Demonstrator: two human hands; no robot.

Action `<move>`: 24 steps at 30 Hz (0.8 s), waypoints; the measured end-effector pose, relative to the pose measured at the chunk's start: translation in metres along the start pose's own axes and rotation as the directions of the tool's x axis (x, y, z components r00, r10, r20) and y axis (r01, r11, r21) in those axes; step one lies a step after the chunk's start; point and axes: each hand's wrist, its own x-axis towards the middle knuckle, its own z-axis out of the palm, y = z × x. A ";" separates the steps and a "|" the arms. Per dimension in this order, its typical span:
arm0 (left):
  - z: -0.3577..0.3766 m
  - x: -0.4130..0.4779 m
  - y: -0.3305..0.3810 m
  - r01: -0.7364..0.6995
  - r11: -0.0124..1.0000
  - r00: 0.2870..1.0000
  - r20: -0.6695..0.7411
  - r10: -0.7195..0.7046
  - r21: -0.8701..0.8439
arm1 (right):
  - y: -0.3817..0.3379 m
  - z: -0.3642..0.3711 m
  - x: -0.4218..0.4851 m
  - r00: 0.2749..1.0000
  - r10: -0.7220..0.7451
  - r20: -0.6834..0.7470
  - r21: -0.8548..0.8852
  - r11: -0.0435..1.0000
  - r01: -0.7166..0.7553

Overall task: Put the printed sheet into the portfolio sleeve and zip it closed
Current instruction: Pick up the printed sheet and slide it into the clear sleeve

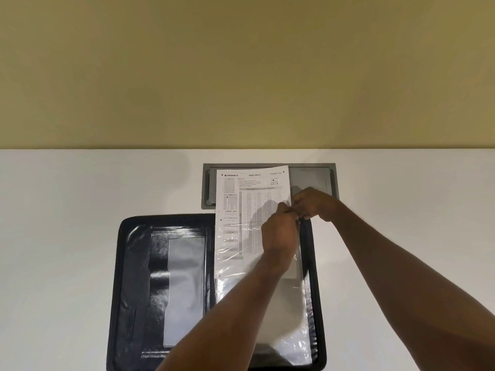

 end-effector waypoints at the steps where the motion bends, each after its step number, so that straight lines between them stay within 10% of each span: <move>1: 0.000 0.000 0.000 0.013 1.000 1.000 -0.002 -0.013 0.004 | -0.003 0.000 0.001 0.999 -0.005 -0.040 0.027 1.000 0.006; 7: -0.002 -0.003 0.001 -0.088 0.992 0.996 0.017 0.087 0.089 | -0.021 0.001 0.004 0.982 0.008 -0.189 0.409 0.910 0.072; 19: 0.005 -0.006 -0.005 -0.121 0.992 0.991 -0.065 0.119 -0.038 | -0.004 0.002 -0.001 1.000 0.018 0.024 0.031 0.999 -0.019; 24: 0.006 -0.007 -0.007 -0.119 0.989 0.993 -0.008 0.120 0.090 | -0.017 0.003 0.006 0.989 -0.031 -0.141 0.427 0.900 0.089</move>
